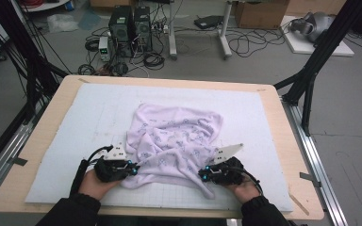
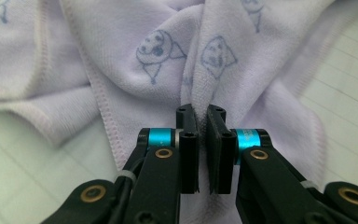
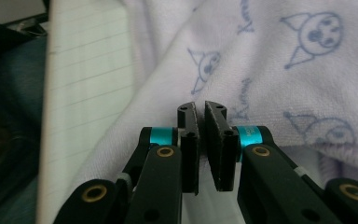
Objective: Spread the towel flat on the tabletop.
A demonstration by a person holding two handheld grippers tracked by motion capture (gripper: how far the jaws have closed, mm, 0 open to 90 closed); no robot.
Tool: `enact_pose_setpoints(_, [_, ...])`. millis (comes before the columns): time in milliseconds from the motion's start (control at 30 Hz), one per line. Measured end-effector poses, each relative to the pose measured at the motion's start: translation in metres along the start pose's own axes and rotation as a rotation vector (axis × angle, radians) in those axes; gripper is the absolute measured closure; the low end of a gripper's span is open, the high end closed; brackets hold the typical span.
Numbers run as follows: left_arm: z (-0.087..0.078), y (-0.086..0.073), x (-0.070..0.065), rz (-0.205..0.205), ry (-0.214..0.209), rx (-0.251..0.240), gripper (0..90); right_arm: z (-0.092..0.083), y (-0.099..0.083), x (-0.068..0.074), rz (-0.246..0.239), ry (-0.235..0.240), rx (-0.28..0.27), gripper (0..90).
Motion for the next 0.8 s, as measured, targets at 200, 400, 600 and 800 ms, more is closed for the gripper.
enact_pose_setpoints(200, [-0.026,-0.008,-0.026,0.025,0.004,-0.017,84.1,-0.021,-0.012,0.025,0.002,0.045,-0.037,84.3])
enact_pose_setpoints(400, [-0.056,0.003,-0.051,0.04,-0.041,-0.129,65.8,-0.051,-0.008,0.056,-0.03,0.094,-0.119,73.7])
enact_pose_setpoints(600, [-0.034,0.007,-0.028,0.044,-0.006,-0.114,59.0,-0.038,0.002,0.023,-0.033,-0.018,-0.095,59.6])
enact_pose_setpoints(800, [0.005,0.001,0.0,0.021,0.001,-0.022,60.0,-0.006,-0.007,-0.011,0.008,-0.056,0.003,61.7])
Point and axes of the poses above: each handheld gripper's, and its own axes: z roughly forward along the jaws, y roughly out of its top, x roughly to its left, the point moved 8 cm from there along z, roughly forward along the jaws, and after that the axes turned 10 degrees about z, right-handed, at the moved point
